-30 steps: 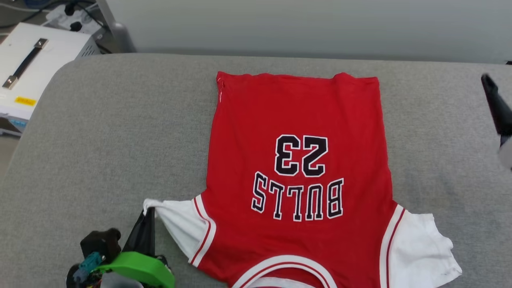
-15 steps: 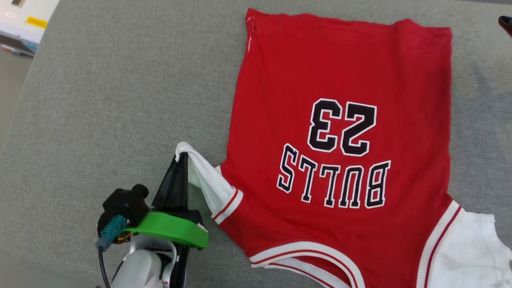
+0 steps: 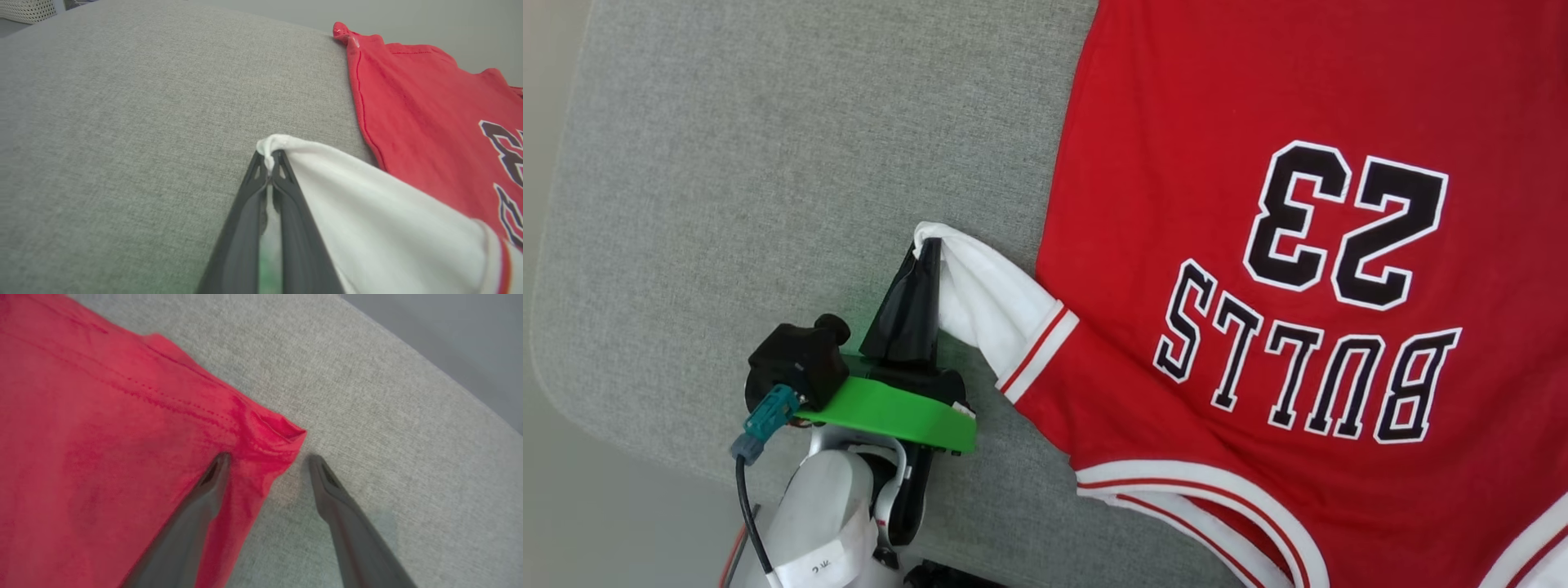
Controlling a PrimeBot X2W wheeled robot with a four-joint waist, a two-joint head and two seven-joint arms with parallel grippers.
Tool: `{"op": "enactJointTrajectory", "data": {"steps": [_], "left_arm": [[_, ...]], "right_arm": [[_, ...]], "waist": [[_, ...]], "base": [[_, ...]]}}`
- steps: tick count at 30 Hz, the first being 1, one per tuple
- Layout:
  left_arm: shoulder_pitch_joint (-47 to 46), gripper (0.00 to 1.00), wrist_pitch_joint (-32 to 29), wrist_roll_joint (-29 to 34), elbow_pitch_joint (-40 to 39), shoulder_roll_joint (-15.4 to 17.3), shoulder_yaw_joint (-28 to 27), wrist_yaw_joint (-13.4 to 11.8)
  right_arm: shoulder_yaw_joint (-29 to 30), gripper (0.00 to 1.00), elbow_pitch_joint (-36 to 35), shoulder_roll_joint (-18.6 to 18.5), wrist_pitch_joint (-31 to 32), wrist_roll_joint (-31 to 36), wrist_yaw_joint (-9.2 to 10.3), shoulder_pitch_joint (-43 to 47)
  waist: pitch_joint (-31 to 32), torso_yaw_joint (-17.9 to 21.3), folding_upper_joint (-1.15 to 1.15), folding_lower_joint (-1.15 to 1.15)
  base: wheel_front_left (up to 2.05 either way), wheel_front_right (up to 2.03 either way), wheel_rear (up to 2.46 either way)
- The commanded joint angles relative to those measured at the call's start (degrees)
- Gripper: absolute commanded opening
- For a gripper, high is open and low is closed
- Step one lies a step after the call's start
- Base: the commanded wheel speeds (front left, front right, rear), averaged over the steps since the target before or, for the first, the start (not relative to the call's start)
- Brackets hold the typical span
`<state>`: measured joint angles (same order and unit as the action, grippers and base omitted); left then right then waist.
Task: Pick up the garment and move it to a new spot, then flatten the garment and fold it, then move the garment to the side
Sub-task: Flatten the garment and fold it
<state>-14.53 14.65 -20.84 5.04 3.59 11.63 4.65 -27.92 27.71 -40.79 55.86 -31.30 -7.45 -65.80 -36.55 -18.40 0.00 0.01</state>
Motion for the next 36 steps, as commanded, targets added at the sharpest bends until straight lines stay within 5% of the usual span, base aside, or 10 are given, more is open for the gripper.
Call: {"op": "enactJointTrajectory", "data": {"steps": [1, 2, 3, 19, 27, 36], "left_arm": [[-1.07, 0.0, 0.34, 0.52, 0.11, -0.36, -0.58, 0.33], [-1.06, 0.0, 0.34, 0.7, 0.23, -0.42, -0.79, 0.48], [-1.06, 0.0, 0.34, 0.83, 0.35, -0.46, -0.97, 0.6], [5.08, 0.0, 0.35, 2.72, 2.79, -0.66, -6.22, 1.34], [10.17, 0.0, 0.35, 3.09, 4.41, -0.21, -9.35, 1.38], [14.64, 0.0, 0.35, 2.48, 5.39, 0.46, -11.66, 1.21]], "right_arm": [[-2.13, 1.0, 2.02, 0.79, 0.5, -1.01, -0.03, 3.66], [-2.45, 0.27, 2.05, 0.51, 0.31, -1.35, -0.03, 3.77], [-2.71, 0.0, 2.05, 0.27, 0.1, -1.53, -0.03, 3.75], [-4.18, 0.0, 1.95, 0.64, -15.9, -6.55, -0.03, 2.42], [-8.2, 0.0, -2.95, -4.59, -21.47, -11.79, -0.03, 11.55], [-6.23, 0.0, -9.48, -11.55, -26.33, -17.03, -0.03, 28.6]], "waist": [[-0.66, -0.68, 0.0, -0.01], [-0.49, -0.56, 0.0, -0.01], [-0.28, -0.43, 0.0, -0.01], [12.17, 5.58, 0.0, -0.01], [20.31, 9.36, 0.0, -0.01], [26.6, 12.59, 0.0, -0.01]], "base": [[0.0, 0.0, 0.0], [0.0, 0.0, 0.0], [0.0, 0.0, 0.0], [0.0, 0.0, 0.0], [0.0, 0.0, 0.0], [0.0, 0.0, 0.0]]}}
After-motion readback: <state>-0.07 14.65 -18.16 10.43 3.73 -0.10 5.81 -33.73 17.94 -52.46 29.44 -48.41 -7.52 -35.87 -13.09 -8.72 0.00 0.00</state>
